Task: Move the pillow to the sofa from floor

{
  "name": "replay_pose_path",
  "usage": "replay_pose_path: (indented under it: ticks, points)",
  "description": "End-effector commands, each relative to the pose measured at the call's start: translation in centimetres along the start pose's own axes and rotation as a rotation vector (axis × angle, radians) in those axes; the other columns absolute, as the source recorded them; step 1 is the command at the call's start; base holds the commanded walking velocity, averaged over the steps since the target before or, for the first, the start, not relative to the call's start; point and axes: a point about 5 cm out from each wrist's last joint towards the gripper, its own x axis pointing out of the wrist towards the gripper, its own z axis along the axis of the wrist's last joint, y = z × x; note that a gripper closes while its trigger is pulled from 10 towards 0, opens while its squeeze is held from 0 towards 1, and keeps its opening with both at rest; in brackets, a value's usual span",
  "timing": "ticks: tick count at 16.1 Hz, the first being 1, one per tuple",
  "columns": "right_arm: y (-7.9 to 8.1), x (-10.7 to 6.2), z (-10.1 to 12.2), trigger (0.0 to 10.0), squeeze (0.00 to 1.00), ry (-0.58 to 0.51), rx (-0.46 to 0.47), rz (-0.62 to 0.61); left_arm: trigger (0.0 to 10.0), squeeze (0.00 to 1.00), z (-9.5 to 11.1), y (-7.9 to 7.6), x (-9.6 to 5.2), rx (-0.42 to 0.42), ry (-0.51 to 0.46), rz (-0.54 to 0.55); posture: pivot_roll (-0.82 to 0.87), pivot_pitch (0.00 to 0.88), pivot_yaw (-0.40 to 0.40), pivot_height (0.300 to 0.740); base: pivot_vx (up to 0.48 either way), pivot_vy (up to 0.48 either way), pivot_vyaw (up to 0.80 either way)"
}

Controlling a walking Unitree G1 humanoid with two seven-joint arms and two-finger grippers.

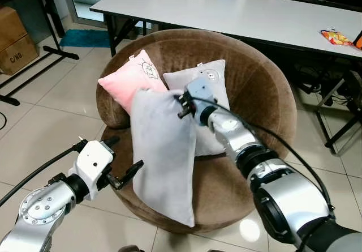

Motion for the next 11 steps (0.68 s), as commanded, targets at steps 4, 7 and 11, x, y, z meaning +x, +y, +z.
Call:
replay_pose_path:
  ticks: [4, 7, 11]
  points:
    - [-4.1, -0.1, 3.3, 10.0, 0.0, -0.08, -0.014, -0.269, 10.0, 0.0, 0.4, 0.7, 0.4, 0.035, -0.009, 0.052, 0.06, 0.0, -0.076, 0.74, 0.0, 0.0, 0.0]
    - [-5.7, -0.7, 4.0, 10.0, 0.0, -0.149, 0.057, -0.302, 10.0, 0.0, 0.7, 1.2, 1.1, -0.005, -0.042, 0.152, 0.06, 0.0, -0.079, 0.74, 0.0, 0.0, 0.0]
    - [-5.0, -3.1, -0.7, 10.0, 0.0, -0.155, 0.135, -0.304, 10.0, 0.0, 0.6, 1.6, 2.4, -0.158, -0.093, 0.376, 0.03, 0.0, -0.085, 0.74, 0.0, 0.0, -0.2]
